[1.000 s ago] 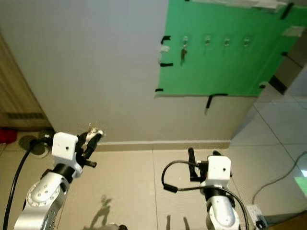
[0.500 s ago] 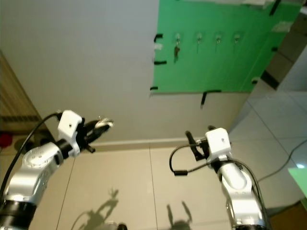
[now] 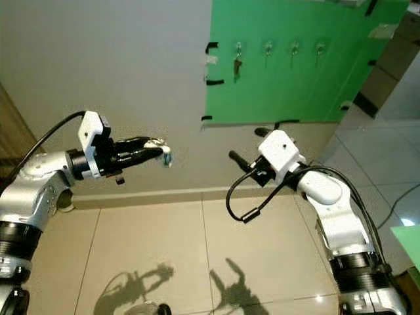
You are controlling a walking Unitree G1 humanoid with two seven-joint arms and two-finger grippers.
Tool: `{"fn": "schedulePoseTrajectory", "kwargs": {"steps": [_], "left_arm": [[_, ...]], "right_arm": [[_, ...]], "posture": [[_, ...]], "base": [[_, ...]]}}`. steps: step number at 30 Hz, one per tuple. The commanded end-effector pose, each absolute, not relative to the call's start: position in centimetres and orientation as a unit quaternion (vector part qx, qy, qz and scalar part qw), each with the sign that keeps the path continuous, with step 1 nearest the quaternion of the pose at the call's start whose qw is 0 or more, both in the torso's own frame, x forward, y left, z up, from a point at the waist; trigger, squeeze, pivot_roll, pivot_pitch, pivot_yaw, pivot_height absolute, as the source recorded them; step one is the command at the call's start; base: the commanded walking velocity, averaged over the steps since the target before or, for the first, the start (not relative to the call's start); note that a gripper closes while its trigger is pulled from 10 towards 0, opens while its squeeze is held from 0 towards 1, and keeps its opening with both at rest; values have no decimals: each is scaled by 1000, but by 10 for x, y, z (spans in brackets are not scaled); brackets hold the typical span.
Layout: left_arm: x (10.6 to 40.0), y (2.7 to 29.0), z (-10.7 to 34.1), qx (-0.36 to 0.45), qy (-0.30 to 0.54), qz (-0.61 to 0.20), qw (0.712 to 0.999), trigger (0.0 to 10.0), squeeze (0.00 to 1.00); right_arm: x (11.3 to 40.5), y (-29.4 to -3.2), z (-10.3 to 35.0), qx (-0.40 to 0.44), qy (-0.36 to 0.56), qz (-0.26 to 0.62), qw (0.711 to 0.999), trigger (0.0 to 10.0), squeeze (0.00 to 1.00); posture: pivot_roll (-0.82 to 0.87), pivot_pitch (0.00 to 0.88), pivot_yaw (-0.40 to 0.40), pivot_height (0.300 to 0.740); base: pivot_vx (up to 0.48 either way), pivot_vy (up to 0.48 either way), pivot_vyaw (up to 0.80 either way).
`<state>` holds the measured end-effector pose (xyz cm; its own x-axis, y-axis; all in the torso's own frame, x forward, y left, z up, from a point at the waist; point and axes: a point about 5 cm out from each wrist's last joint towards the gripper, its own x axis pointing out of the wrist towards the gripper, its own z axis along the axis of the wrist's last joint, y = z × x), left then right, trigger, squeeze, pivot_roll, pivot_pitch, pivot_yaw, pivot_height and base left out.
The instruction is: Hang keys on a hook
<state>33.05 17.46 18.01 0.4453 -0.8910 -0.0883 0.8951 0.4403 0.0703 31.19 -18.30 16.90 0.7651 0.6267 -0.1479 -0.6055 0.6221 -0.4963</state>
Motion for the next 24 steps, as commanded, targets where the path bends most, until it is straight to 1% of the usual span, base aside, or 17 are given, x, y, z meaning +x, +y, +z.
{"fn": "schedulePoseTrajectory", "kwargs": {"steps": [1,2,3,4,7,9,14,15,18,19,23,24], "left_arm": [[337,172,194,59,6,-548,835,10000,0],[340,170,199,65,3,-557,828,10000,0],[340,170,199,65,3,-557,828,10000,0],[344,169,207,73,-1,-569,819,10000,0],[345,166,213,78,-7,-583,809,10000,0],[347,163,218,77,-12,-592,802,10000,0],[350,159,224,79,-16,-607,791,10000,0],[353,153,228,78,-21,-615,784,10000,0],[356,148,230,79,-24,-620,781,10000,0],[356,148,230,79,-24,-620,781,10000,0],[365,128,233,58,-29,-635,770,10000,0],[365,128,233,58,-29,-635,770,10000,0]], "right_arm": [[317,-182,182,-275,-23,361,891,10000,0],[320,-181,188,-281,-22,374,884,10000,0],[320,-181,188,-281,-22,374,884,10000,0],[326,-179,196,-291,-23,388,874,10000,0],[330,-174,202,-299,-26,401,866,10000,0],[332,-169,207,-293,-31,415,861,10000,0],[336,-166,209,-300,-30,422,855,10000,0],[339,-168,211,-302,-30,405,863,10000,0],[341,-173,212,-303,-27,386,871,10000,0],[341,-173,212,-303,-27,386,871,10000,0],[336,-181,213,-300,-30,361,883,10000,0],[336,-181,213,-300,-30,361,883,10000,0]], "posture": [[-25,0,6,740],[-23,0,4,740],[-23,0,4,740],[-27,0,-5,740],[-33,0,-1,740],[-27,0,-2,740],[-18,0,2,740],[-6,0,4,740],[2,0,3,740],[2,0,3,740],[-19,0,24,740],[-19,0,24,740]], "base": [[0,0,0],[0,0,0],[0,0,0],[0,0,0],[0,0,0],[0,0,0],[0,0,0],[0,0,0],[0,0,0],[0,0,0],[0,0,0],[0,0,0]]}}
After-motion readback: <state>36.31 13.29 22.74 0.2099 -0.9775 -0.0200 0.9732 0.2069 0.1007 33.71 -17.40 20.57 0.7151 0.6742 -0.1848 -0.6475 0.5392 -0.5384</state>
